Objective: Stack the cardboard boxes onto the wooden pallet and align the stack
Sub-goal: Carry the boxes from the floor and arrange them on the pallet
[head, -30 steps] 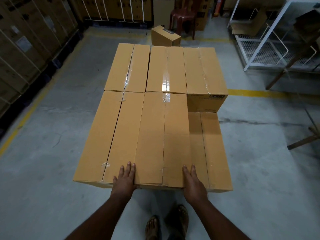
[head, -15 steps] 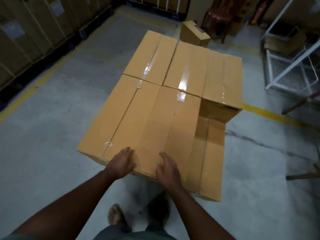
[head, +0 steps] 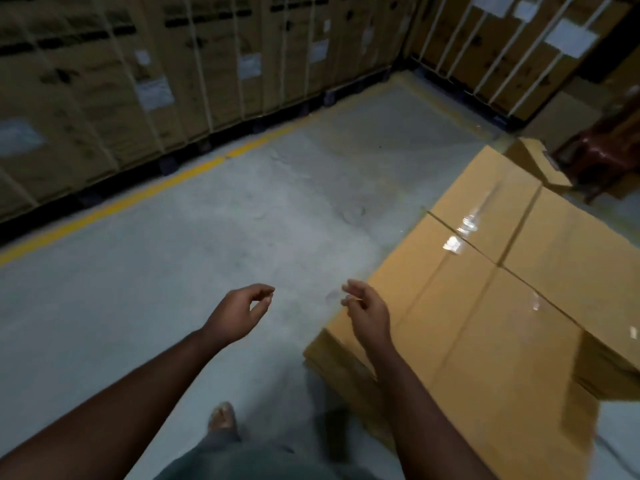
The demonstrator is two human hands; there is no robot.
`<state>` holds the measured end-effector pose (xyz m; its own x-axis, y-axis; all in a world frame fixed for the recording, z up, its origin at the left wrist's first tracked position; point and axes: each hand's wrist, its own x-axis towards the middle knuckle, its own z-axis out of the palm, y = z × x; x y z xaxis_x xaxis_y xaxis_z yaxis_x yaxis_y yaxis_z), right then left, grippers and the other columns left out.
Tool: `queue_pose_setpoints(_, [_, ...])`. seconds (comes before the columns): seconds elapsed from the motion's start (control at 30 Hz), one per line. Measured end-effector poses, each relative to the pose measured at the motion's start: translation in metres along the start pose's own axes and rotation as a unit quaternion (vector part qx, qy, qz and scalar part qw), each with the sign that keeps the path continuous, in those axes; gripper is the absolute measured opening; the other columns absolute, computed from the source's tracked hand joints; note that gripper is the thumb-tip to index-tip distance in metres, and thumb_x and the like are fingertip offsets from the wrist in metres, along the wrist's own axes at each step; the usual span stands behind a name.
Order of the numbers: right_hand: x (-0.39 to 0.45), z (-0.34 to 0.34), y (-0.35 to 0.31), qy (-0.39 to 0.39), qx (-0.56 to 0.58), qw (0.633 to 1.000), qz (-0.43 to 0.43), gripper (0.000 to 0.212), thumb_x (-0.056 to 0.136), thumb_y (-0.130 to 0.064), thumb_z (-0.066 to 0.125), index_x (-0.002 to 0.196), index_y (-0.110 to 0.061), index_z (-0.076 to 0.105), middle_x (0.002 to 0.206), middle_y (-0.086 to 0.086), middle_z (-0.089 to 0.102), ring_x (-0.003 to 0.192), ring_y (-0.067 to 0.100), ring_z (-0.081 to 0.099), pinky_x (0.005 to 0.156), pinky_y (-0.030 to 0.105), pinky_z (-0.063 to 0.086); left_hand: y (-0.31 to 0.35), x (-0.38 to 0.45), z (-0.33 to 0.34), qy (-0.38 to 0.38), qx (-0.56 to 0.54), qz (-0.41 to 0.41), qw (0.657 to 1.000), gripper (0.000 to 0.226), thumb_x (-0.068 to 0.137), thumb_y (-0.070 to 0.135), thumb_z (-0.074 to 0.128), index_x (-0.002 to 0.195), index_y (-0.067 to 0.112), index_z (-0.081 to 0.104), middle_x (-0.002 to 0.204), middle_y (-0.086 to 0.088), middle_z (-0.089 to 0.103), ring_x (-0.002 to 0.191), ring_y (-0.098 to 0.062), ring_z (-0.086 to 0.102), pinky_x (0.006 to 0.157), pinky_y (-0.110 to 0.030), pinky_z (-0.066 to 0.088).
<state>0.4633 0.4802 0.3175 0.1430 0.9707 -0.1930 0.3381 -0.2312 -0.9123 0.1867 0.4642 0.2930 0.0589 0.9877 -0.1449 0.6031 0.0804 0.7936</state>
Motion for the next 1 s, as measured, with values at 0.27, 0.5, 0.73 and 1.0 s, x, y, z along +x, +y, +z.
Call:
queue_pose_setpoints(0.27, [0.066,0.132,-0.096,-0.175,-0.091,0.98,-0.023,0.033,0.101,-0.021,0.067,0.134,-0.022,0.067,0.129,-0.012,0.068,0.104,0.007,0.069,0.08,0.011,0.051,-0.041,0.083,-0.13,0.02,-0.108,-0.057,0.992,0.017,0.099,0.02,0.067,0.115,0.021,0.075,0.104,0.008,0.078,0.101,-0.011,0.073,0.096,-0.036,0.057])
queue_pose_setpoints(0.5, [0.193,0.195,-0.12,-0.104,-0.033,0.994,0.012,0.029,0.1,-0.016,0.068,0.128,-0.02,0.071,0.123,-0.011,0.072,0.097,0.009,0.07,0.08,0.014,0.051,-0.073,0.204,-0.177,0.0,-0.107,-0.071,0.992,0.016,0.099,0.021,0.067,0.113,0.023,0.075,0.099,0.003,0.079,0.098,-0.018,0.073,0.092,-0.042,0.058])
queue_pose_setpoints(0.73, [0.357,0.246,-0.168,-0.094,0.013,0.995,0.037,0.029,0.1,-0.011,0.066,0.127,-0.017,0.071,0.123,-0.007,0.073,0.108,0.015,0.07,0.097,0.032,0.055,-0.079,0.374,-0.255,0.008,-0.052,-0.082,0.995,0.02,0.1,0.017,0.066,0.118,0.016,0.074,0.102,0.008,0.078,0.096,0.001,0.071,0.087,-0.019,0.055])
queue_pose_setpoints(1.0, [0.527,0.209,-0.223,-0.026,0.045,0.996,0.066,0.027,0.099,-0.011,0.066,0.125,-0.019,0.07,0.122,-0.006,0.073,0.113,0.015,0.069,0.102,0.035,0.054,-0.053,0.576,-0.277,-0.016,-0.063,-0.074,0.995,0.02,0.1,0.012,0.063,0.117,0.014,0.074,0.101,0.006,0.078,0.101,-0.007,0.072,0.09,-0.026,0.054])
